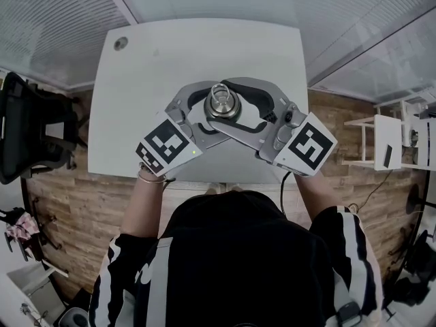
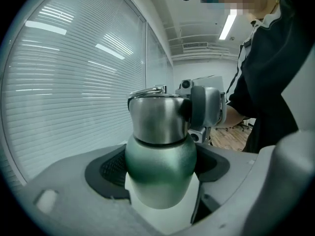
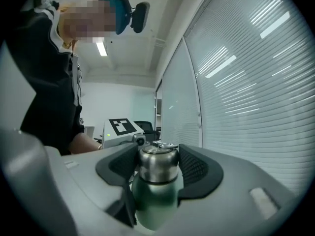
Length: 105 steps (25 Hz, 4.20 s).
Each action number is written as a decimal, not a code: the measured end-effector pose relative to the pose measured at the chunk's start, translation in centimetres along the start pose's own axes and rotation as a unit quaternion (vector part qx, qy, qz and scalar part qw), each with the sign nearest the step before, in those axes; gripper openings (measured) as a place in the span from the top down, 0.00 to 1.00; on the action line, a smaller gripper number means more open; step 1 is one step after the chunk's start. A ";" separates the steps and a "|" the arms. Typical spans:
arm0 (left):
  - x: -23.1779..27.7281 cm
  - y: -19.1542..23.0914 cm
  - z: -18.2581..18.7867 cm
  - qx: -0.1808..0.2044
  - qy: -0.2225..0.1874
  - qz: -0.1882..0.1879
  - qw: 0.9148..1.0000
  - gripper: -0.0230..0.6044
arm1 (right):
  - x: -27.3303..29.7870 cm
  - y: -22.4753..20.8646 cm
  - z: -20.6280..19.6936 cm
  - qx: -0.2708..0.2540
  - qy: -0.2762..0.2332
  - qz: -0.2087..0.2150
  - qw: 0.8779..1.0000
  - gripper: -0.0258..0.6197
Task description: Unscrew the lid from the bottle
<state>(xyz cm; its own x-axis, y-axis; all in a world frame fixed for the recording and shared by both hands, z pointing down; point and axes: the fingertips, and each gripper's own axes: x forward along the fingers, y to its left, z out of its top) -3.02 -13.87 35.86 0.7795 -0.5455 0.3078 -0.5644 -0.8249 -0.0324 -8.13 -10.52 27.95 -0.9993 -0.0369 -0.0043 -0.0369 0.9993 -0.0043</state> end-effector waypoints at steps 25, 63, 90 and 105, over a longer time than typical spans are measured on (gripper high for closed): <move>0.2 -6.4 2.0 0.034 -0.024 -0.172 0.984 0.35 | -4.1 4.4 1.4 0.044 0.005 0.345 0.938 0.56; 0.8 -4.1 -0.4 0.010 0.011 -0.092 0.996 0.35 | -3.3 1.7 3.6 0.005 0.008 0.253 0.968 0.42; 1.1 -0.1 0.5 -0.044 -0.001 0.049 0.998 0.35 | -1.9 -0.7 -0.5 -0.043 0.016 -0.103 0.994 0.58; 0.6 -5.2 1.8 -0.010 -0.017 -0.107 0.994 0.35 | -4.2 3.0 0.3 -0.017 0.024 0.196 0.980 0.58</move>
<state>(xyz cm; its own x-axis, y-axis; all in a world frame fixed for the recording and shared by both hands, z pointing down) 0.90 -10.22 34.48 0.8914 -0.3620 0.2728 -0.3889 -0.9199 0.0500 -4.05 -7.32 27.68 -0.9359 0.3490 0.0482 0.3503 0.9364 0.0206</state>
